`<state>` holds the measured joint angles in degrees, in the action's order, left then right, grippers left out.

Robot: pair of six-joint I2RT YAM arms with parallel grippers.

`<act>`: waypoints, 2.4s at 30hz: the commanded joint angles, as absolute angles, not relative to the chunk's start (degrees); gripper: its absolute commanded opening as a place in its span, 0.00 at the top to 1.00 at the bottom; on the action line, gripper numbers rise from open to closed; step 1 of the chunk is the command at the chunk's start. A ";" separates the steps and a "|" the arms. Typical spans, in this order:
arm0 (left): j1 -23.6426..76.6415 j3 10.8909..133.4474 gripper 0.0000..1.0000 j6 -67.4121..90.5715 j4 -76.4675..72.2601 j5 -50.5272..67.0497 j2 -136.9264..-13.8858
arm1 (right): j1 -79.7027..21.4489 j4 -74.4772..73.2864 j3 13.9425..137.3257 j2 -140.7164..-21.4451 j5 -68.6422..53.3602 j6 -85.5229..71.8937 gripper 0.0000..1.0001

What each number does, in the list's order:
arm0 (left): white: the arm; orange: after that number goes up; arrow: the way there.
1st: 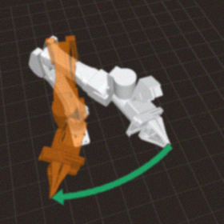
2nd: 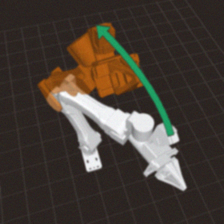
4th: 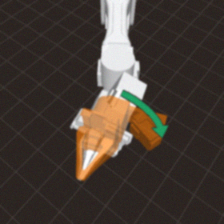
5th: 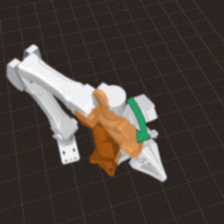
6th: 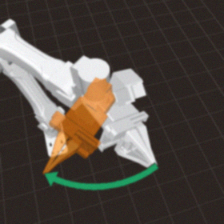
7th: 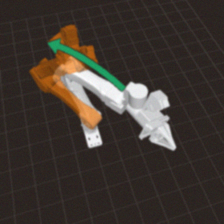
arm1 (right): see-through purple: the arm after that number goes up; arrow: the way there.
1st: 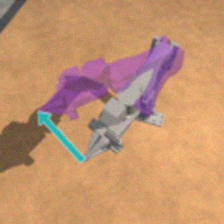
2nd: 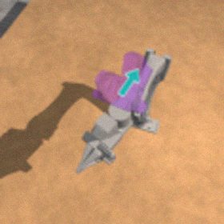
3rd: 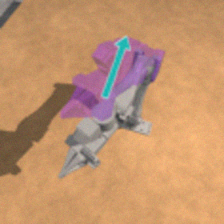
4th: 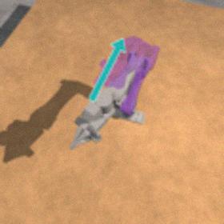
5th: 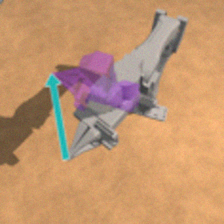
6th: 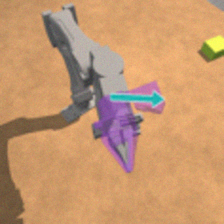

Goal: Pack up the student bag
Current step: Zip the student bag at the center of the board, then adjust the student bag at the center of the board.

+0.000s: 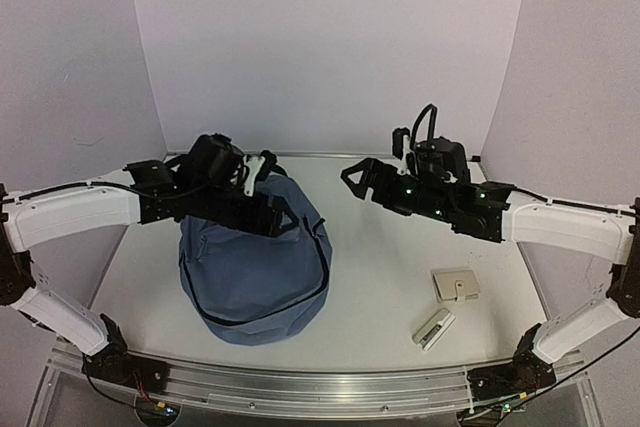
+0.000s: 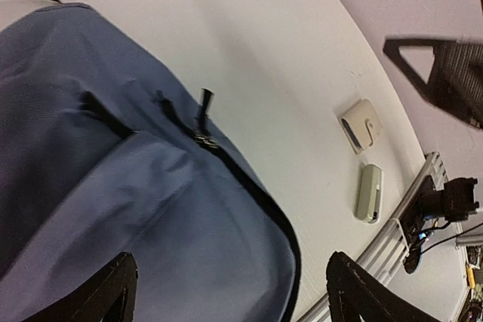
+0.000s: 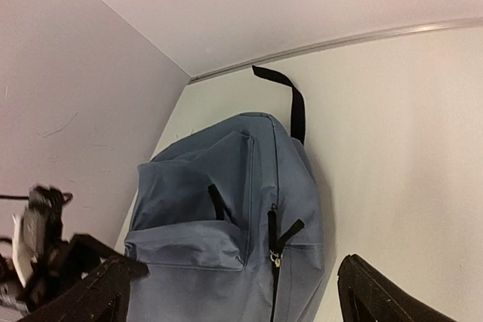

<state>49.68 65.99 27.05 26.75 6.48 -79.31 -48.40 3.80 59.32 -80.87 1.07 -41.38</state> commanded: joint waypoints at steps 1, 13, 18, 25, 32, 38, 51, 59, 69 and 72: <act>41.29 72.00 0.12 22.11 40.43 8.85 -77.06 | -49.12 2.58 53.61 -81.88 -5.06 -50.97 0.10; 21.89 72.98 0.07 16.97 43.41 17.33 -79.52 | -60.85 11.87 46.98 -86.42 -8.99 -62.95 0.30; 21.67 73.44 0.09 14.90 42.11 17.05 -82.57 | -62.28 11.87 47.44 -89.35 -8.34 -63.72 0.37; 21.62 72.20 0.11 12.43 40.43 14.15 -83.37 | -62.99 11.91 49.15 -93.99 -7.58 -63.31 0.54; 21.63 69.52 0.10 12.81 37.30 14.38 -80.16 | -62.94 10.20 51.28 -93.16 -3.59 -58.16 0.94; 21.66 68.20 0.09 13.61 36.57 18.11 -76.54 | -56.36 4.27 51.93 -91.78 -2.35 -49.67 1.00; 21.62 71.22 0.08 16.92 40.63 21.66 -76.34 | -27.11 -7.86 75.26 -104.88 -2.09 -23.78 0.99; 21.63 66.92 0.09 20.46 34.55 25.90 -79.67 | -26.30 -12.83 79.05 -102.95 -1.75 -23.48 0.60; 23.74 65.33 0.32 22.63 24.62 28.73 -87.14 | -26.34 -12.92 66.29 -86.33 -6.39 -28.06 0.50; 25.92 67.28 0.38 20.81 26.55 26.56 -89.70 | -26.31 -13.00 64.29 -82.76 -6.63 -28.93 0.50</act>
<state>23.19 64.43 22.41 28.35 26.90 -87.13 -26.30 -13.25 66.67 -87.68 -5.69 -26.94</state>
